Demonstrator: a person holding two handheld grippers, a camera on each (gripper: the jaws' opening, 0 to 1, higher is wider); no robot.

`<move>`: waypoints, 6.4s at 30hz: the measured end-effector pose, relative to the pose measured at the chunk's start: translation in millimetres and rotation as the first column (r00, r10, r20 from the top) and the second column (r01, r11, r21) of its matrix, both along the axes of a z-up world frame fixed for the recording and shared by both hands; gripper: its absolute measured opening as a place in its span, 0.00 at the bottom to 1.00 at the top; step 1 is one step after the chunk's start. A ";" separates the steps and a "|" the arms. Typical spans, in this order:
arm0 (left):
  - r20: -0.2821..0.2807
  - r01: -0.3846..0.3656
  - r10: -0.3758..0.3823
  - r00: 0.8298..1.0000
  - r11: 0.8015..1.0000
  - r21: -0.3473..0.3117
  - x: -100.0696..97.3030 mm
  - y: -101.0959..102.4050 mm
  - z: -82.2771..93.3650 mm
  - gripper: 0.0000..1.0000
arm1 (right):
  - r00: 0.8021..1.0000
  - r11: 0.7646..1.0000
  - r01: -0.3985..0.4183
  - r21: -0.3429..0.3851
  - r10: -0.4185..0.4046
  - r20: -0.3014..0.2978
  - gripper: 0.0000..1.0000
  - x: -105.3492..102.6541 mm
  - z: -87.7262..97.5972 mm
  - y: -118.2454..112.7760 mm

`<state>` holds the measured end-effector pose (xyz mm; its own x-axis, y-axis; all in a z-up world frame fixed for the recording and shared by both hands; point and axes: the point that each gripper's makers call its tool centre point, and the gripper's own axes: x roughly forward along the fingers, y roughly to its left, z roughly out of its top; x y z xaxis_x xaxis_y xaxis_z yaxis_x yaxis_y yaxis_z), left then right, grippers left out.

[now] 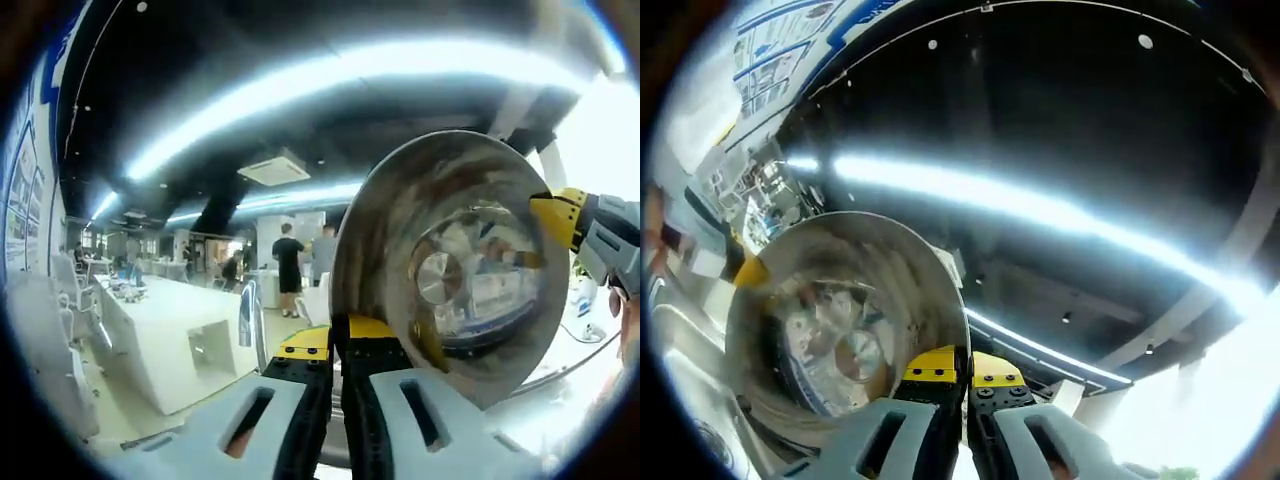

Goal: Pick up bowl with dirty water move over sink pour dirty water into sink return bowl to place

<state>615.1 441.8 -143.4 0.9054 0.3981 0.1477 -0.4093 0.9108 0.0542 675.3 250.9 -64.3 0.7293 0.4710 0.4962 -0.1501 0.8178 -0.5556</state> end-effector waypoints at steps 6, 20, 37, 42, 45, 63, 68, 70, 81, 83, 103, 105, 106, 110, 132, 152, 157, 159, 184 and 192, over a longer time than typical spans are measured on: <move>-0.075 0.001 0.002 0.997 0.999 0.038 2.6 -3.0 -10.0 0.00 | 0.996 1.000 -0.011 -0.002 0.011 -0.092 0.00 6.0 -9.9 -1.4; -0.265 0.082 -0.060 0.962 0.994 0.071 12.8 -39.5 -20.6 0.00 | 0.941 1.000 0.030 0.003 -0.027 -0.337 0.00 16.4 -29.2 -41.9; -0.342 0.259 -0.212 0.916 0.961 0.099 36.6 -145.7 -11.2 0.00 | 0.866 0.982 0.187 -0.018 -0.173 -0.469 0.00 19.6 -32.4 -155.0; -0.358 0.311 -0.256 0.898 0.945 0.103 42.6 -178.9 -10.7 0.00 | 0.849 0.974 0.227 -0.017 -0.206 -0.486 0.00 16.8 -32.6 -189.8; -0.374 0.351 -0.288 0.882 0.929 0.112 45.5 -199.6 -12.7 0.00 | 0.830 0.967 0.254 -0.014 -0.225 -0.511 0.00 15.1 -34.4 -213.0; -0.566 0.485 -0.358 0.742 0.870 0.086 45.3 -283.2 -74.3 0.00 | 0.660 0.928 0.369 -0.059 -0.306 -0.686 0.00 3.2 -102.5 -295.2; -0.634 0.520 -0.380 0.674 0.853 0.042 40.5 -299.9 -95.4 0.00 | 0.567 0.915 0.389 -0.104 -0.327 -0.756 0.00 -3.6 -130.5 -315.0; -0.660 0.534 -0.386 0.644 0.845 0.028 38.0 -307.1 -103.1 0.00 | 0.536 0.909 0.397 -0.128 -0.343 -0.771 0.00 -6.0 -138.3 -322.1; -0.780 0.584 -0.398 0.483 0.810 -0.052 27.3 -338.9 -136.5 0.00 | 0.353 0.900 0.399 -0.177 -0.328 -0.876 0.00 -19.7 -184.6 -354.5; -0.802 0.593 -0.391 0.451 0.803 -0.059 24.7 -344.0 -143.1 0.00 | 0.315 0.896 0.393 -0.206 -0.342 -0.885 0.00 -23.1 -195.1 -358.8; -0.924 0.607 -0.315 0.216 0.784 -0.126 -1.7 -364.3 -202.0 0.00 | 0.077 0.900 0.328 -0.288 -0.330 -0.941 0.00 -44.6 -260.6 -378.8; -0.927 0.608 -0.313 0.205 0.783 -0.130 -2.2 -365.8 -205.1 0.00 | 0.061 0.900 0.324 -0.290 -0.326 -0.943 0.00 -45.1 -266.3 -379.7; -0.929 0.609 -0.310 0.201 0.782 -0.129 -2.6 -366.1 -206.2 0.00 | 0.059 0.901 0.323 -0.290 -0.325 -0.944 0.00 -45.2 -267.2 -379.7; -0.939 0.605 -0.295 0.177 0.785 -0.133 -2.0 -366.9 -215.1 0.00 | 0.031 0.903 0.309 -0.300 -0.325 -0.945 0.00 -46.3 -279.2 -380.5; -0.929 0.601 -0.321 0.185 0.785 -0.152 7.7 -366.9 -236.1 0.00 | 0.110 0.888 0.269 -0.373 -0.413 -0.904 0.00 -34.4 -298.9 -380.4; -0.823 0.682 -0.451 0.347 0.723 -0.109 29.5 -373.8 -227.8 0.00 | 0.260 0.927 0.279 -0.251 -0.324 -0.910 0.06 -23.1 -302.9 -381.2; -0.725 0.700 -0.540 0.429 0.705 -0.111 38.5 -379.1 -213.9 0.06 | 0.444 0.944 0.246 -0.222 -0.313 -0.840 0.18 -18.2 -280.1 -368.0; -0.703 0.713 -0.539 0.464 0.698 -0.065 41.5 -378.8 -206.8 0.08 | 0.509 0.946 0.227 -0.231 -0.318 -0.800 0.23 -20.1 -267.2 -357.8; -0.133 0.632 -0.622 0.771 0.773 0.051 26.4 -315.3 -97.4 0.26 | 0.761 0.951 0.257 0.173 -0.088 -0.643 0.44 -38.0 -182.0 -419.8; -0.014 0.558 -0.558 0.830 0.829 0.023 -7.9 -267.6 -102.0 0.29 | 0.787 0.882 0.349 0.318 -0.092 -0.610 0.44 -71.5 -178.7 -496.3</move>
